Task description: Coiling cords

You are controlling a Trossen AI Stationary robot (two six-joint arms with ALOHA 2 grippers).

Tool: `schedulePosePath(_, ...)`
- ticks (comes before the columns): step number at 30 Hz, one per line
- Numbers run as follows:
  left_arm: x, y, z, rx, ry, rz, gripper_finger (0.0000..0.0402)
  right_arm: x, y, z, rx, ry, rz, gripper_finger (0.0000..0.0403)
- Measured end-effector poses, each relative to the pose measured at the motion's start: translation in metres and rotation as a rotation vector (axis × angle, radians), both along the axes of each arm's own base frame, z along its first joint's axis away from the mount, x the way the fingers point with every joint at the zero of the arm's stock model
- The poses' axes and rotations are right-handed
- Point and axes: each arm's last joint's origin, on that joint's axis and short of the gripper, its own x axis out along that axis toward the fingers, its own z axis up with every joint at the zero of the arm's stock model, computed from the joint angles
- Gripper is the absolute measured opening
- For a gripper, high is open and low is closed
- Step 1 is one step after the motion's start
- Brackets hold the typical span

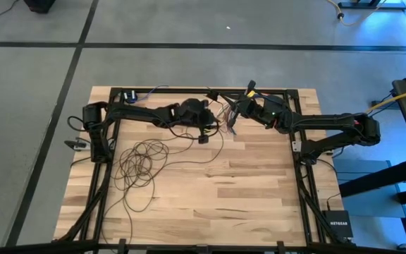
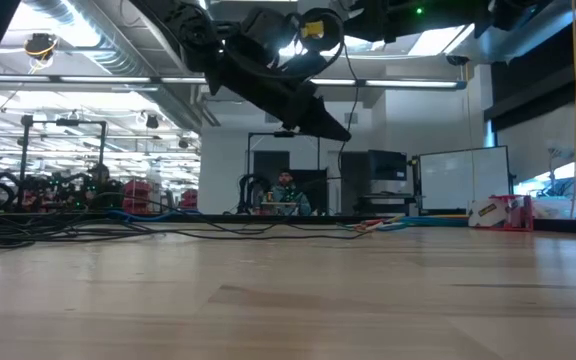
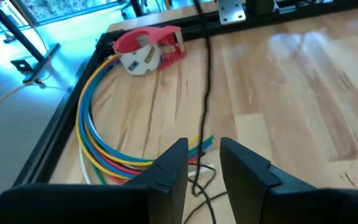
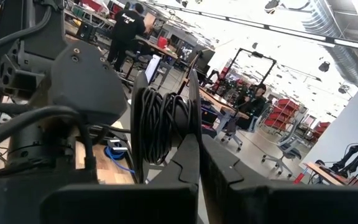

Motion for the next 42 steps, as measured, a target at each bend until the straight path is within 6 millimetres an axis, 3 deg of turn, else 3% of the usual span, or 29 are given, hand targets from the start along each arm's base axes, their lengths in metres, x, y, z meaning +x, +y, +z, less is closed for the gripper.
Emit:
schedulePosePath(3,0.0,0.0,0.0,-0.002,-0.002,0.001,0.0076,0.0,0.0,0.0,0.0,0.0,0.0,0.0003)
schedulePosePath(9,0.0,0.0,-0.001,0.005,0.009,-0.003,0.0007,0.0,0.0,0.0,0.0,0.0,0.0,0.0003)
schedulePosePath(28,-0.006,0.02,-0.01,0.013,0.065,0.129,0.0005,0.0,0.0,-0.001,0.001,0.005,0.003,0.0003)
schedulePosePath(35,-0.004,0.014,-0.009,-0.007,0.051,0.106,0.0005,0.0,0.0,0.0,0.0,0.002,0.003,0.0003)
schedulePosePath(42,-0.003,0.012,-0.009,-0.03,0.045,0.105,0.0054,0.0,0.0,0.0,0.0,0.0,0.004,0.0003)
